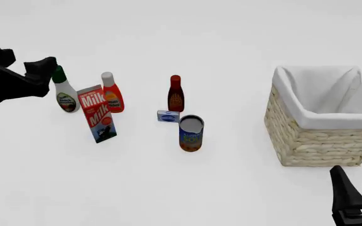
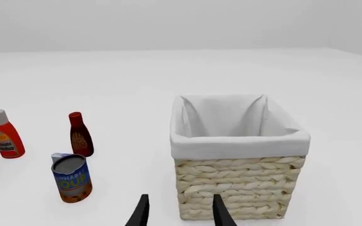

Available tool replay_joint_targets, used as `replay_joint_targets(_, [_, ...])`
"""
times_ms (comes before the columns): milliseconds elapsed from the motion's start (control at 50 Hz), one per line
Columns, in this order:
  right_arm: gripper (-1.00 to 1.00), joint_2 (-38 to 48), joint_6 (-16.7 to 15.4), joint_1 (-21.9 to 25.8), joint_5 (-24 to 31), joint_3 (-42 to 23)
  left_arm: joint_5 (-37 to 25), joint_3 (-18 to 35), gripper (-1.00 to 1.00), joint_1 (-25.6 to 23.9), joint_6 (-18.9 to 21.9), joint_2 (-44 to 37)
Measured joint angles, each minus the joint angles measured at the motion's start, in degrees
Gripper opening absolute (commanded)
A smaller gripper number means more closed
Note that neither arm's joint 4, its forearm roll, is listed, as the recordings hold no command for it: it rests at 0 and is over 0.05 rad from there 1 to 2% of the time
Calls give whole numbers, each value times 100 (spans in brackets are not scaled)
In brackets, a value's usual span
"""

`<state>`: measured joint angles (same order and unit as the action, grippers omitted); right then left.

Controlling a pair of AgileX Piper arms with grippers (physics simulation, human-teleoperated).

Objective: Pick the ketchup and place it in the basket.

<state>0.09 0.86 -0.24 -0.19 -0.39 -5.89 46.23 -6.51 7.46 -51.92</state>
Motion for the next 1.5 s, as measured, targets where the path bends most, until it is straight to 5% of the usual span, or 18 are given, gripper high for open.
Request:
replay_joint_targets(700, [100, 6, 79, 23, -26, 16, -1687, 2721, 100, -110, -49, -2455])
replay_joint_targets(1500, [100, 323, 112, 28, -284, 32, -2682, 4885, 100, -33, -15, -4559])
